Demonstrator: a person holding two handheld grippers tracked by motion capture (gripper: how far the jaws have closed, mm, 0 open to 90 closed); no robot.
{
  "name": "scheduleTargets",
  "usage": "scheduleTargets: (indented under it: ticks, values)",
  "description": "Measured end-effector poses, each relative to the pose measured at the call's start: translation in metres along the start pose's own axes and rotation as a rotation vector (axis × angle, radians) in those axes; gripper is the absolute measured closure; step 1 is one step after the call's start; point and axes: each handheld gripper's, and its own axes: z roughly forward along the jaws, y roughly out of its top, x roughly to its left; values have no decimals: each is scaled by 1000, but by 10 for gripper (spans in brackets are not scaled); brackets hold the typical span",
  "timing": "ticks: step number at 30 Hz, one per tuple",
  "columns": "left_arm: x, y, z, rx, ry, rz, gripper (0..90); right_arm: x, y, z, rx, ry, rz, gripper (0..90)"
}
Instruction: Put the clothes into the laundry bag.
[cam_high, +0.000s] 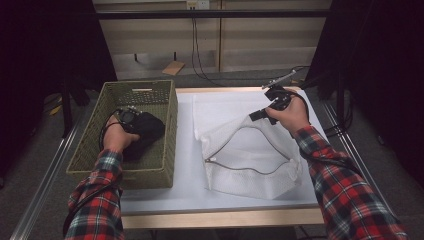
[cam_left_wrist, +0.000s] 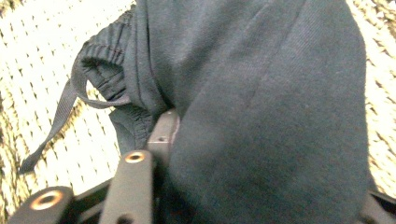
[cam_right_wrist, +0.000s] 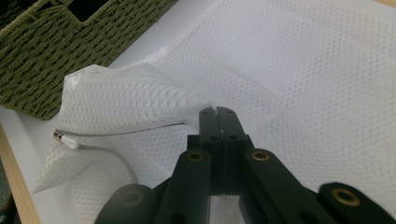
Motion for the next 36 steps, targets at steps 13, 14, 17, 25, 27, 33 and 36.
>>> scheduleTargets:
  ticks: [13,14,17,25,27,33,36]
  values:
    - [10,4,-25,37,-155,-232,700,2,8,1,10,7,7,900]
    - [11,5,-28,34,-161,-252,706,2,8,2,5,12,1,900]
    - [14,6,-36,29,-191,-298,723,3,9,2,6,11,8,900]
    - [17,10,-54,-4,-240,-358,742,4,9,1,7,12,6,900]
    - [19,13,-60,-16,-249,-358,743,4,9,1,4,11,4,900]
    - [18,20,-74,-22,-275,-366,744,3,9,0,2,16,7,900]
    - [17,22,-78,-16,-291,-380,744,3,9,-1,1,16,7,900]
